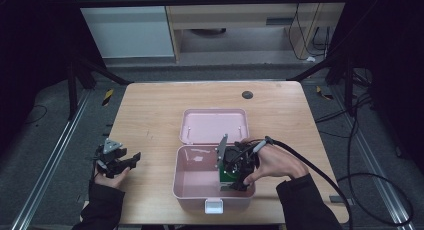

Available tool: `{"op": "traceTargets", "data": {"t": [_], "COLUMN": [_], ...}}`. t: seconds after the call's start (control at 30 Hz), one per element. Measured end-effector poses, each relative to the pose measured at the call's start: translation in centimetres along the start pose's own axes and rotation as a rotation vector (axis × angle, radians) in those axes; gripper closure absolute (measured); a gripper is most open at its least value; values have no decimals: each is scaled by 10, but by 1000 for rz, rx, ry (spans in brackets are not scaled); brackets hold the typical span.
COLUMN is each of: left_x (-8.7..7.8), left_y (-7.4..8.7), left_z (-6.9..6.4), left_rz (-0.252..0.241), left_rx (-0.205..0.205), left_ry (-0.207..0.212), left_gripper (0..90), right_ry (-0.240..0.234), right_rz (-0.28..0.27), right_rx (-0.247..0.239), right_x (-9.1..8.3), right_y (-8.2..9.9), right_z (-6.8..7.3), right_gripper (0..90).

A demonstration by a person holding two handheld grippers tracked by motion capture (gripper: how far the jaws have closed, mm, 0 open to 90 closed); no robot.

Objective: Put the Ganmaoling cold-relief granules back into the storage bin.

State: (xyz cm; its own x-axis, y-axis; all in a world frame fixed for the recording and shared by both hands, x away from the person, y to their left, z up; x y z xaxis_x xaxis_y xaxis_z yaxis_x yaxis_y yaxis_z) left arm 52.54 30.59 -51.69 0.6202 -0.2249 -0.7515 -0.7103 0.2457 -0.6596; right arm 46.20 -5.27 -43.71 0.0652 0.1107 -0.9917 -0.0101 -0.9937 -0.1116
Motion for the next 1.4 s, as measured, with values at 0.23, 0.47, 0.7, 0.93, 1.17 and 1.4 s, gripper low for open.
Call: {"op": "traceTargets", "data": {"t": [0.23, 0.47, 0.7, 0.93, 1.17, 1.4], "left_x": [1, 1, 1, 1, 2, 1], "left_y": [0, 0, 0, 0, 1, 1], "left_z": [0, 0, 0, 0, -1, -1], "left_rz": [2, 2, 4, 5, 9, 9], "left_rx": [0, -2, -1, 0, 4, 2], "left_ry": [0, 1, 2, 2, 2, 3], "left_gripper": [384, 384, 384, 383, 383, 384], "right_ry": [6, 1, -14, -15, 8, 101], "right_rz": [9, 18, 8, -33, -80, -255], "right_rx": [10, -2, 10, 17, 47, 128], "right_x": [9, 16, 25, 23, 6, -31], "right_y": [7, 4, 8, 5, 9, 16], "right_z": [-2, -1, -2, -3, -5, -15], "right_gripper": [156, 153, 151, 111, 104, 104]}}
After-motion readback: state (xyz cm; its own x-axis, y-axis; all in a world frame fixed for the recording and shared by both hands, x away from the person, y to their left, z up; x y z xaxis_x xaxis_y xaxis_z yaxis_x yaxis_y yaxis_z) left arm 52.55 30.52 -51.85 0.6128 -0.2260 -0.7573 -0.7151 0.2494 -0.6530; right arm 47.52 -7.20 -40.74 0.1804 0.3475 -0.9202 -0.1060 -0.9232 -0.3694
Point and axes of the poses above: each handheld gripper's, and its own axes: x roughly forward along the jaws, y roughly out of its underside, z roughly to its left, the point moved 7 cm from there along x, roughly forward along the jaws, and after that the axes turned 9 degrees about z, right-handed, at the moved point
